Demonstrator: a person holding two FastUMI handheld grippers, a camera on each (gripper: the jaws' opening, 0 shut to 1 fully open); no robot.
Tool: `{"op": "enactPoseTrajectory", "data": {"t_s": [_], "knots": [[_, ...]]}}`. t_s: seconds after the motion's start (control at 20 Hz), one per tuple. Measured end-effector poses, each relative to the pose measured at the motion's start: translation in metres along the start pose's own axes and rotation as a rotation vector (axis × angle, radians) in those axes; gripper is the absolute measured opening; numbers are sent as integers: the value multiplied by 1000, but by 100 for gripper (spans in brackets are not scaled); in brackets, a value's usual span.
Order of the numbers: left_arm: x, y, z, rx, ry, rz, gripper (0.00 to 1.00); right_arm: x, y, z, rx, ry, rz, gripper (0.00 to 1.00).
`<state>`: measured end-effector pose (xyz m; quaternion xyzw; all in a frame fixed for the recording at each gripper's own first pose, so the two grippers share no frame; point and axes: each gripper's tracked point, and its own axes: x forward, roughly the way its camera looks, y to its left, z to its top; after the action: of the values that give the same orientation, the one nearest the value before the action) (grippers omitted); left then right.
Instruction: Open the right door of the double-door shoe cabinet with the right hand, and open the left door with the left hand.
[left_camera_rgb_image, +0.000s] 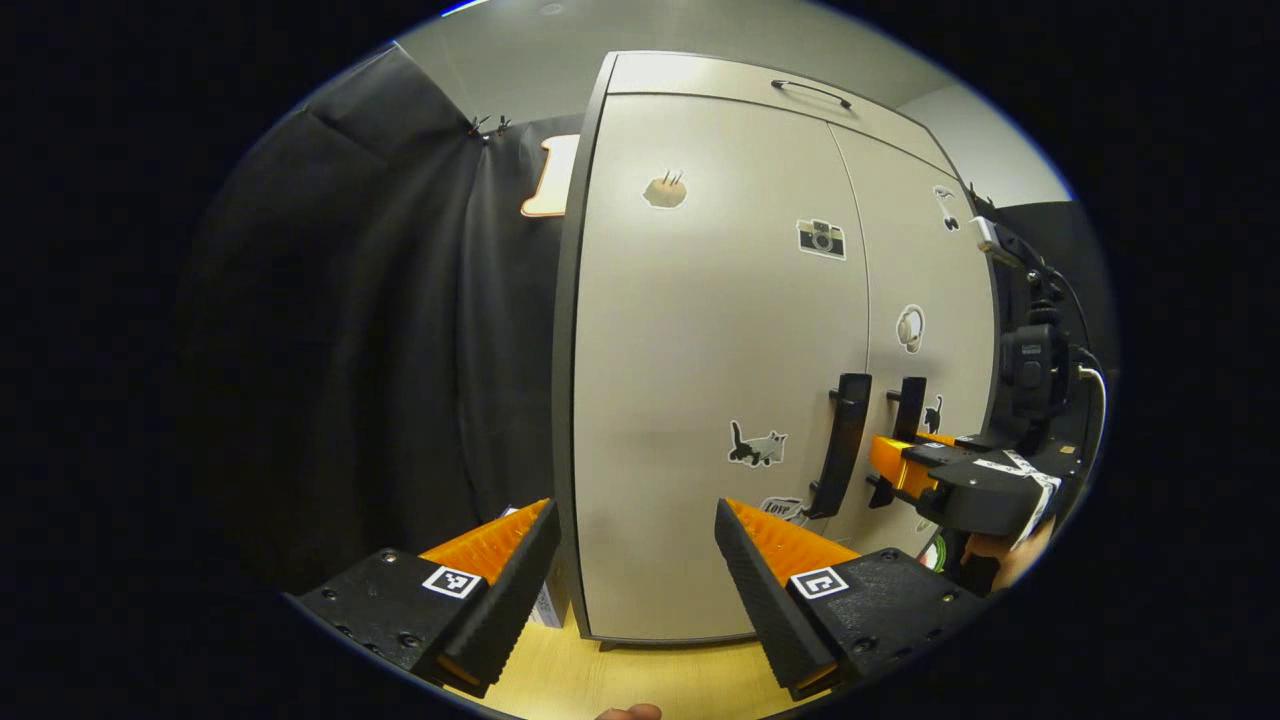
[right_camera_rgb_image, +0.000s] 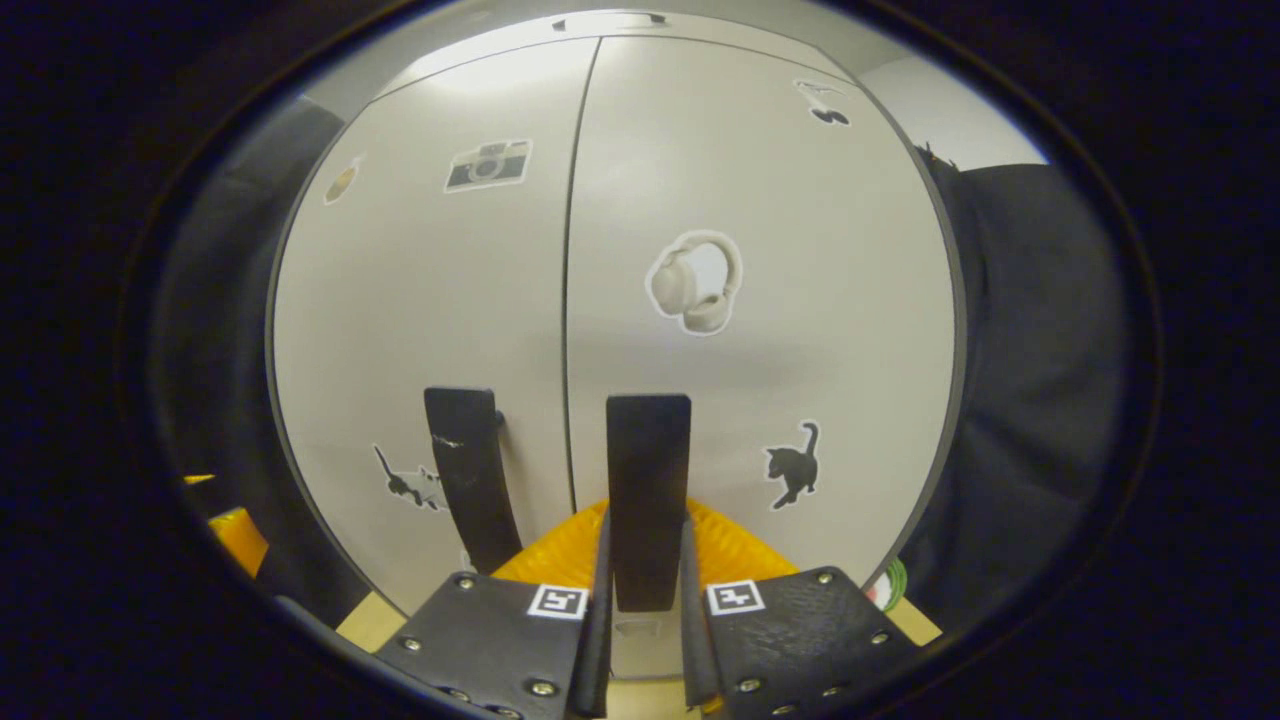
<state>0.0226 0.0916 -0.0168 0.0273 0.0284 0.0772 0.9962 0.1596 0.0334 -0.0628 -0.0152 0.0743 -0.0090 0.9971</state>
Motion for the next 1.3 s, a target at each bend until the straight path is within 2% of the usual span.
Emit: {"op": "enactPoseTrajectory", "data": {"t_s": [0.05, 0.35, 0.75, 1.3], "knots": [[-3, 0, 0, -1, 3, 0, 96, 2, 1, -3, 3, -2, 3, 21], [-19, -4, 0, 7, -1, -11, 96, -6, 0, -3, -2, 6, 48, 21], [-39, -9, -3, -16, 3, -23, 96, -26, -5, 1, 13, 15, 233, 21], [-54, -44, -9, -26, 18, -34, 96, -42, -17, 3, 31, 42, 357, 21]]}}
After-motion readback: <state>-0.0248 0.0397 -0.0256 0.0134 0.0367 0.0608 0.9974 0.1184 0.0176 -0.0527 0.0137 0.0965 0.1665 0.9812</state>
